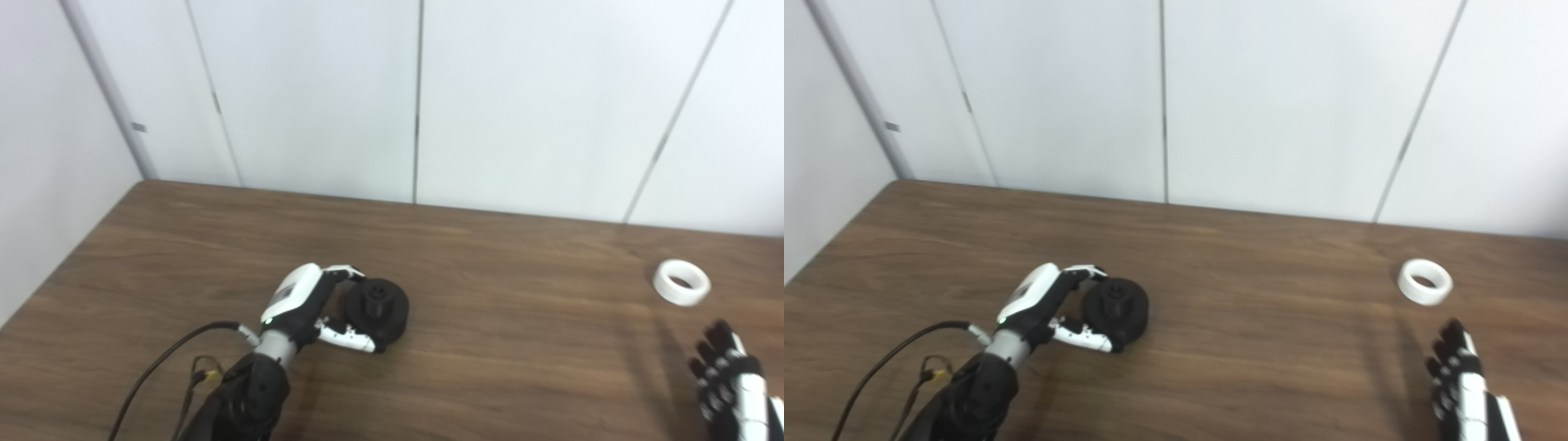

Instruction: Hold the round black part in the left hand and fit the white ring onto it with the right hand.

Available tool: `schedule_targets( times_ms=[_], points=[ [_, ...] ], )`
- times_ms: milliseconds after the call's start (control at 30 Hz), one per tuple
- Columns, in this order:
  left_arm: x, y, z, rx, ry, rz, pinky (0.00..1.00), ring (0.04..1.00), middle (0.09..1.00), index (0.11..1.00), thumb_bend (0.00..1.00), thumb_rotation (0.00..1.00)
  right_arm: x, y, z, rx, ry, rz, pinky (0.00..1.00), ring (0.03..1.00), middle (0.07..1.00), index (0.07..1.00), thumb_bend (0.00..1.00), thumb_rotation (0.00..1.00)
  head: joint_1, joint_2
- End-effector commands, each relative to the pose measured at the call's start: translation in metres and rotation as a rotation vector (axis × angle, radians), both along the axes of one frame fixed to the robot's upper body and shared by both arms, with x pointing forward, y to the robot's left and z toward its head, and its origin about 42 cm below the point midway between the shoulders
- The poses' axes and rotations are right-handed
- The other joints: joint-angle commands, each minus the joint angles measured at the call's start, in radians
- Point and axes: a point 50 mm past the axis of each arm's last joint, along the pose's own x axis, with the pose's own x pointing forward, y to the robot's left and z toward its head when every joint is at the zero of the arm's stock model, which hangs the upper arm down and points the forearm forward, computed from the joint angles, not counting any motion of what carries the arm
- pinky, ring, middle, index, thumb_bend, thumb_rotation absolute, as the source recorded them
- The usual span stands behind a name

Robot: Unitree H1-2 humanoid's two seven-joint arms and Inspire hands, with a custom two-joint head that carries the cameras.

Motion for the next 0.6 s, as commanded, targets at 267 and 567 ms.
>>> schedule_targets(
  times_ms=[267, 567],
  points=[
    [-0.032, -0.025, -0.004, 0.004, -0.037, -0.139, 0.95, 0.912, 0.855, 0.493, 0.52, 0.08, 0.011, 0.012, 0.012, 0.000, -0.071, -0.010, 1.00, 1.000, 0.999, 0.967, 0.56, 0.93, -0.057, 0.044],
    [-0.058, -0.035, -0.009, 0.026, -0.043, -0.183, 1.00, 0.914, 0.849, 0.492, 0.52, 0.08, 0.014, 0.016, 0.013, 0.002, -0.069, -0.013, 1.00, 1.000, 0.977, 0.958, 0.55, 0.94, -0.076, 0.061]
  ],
)
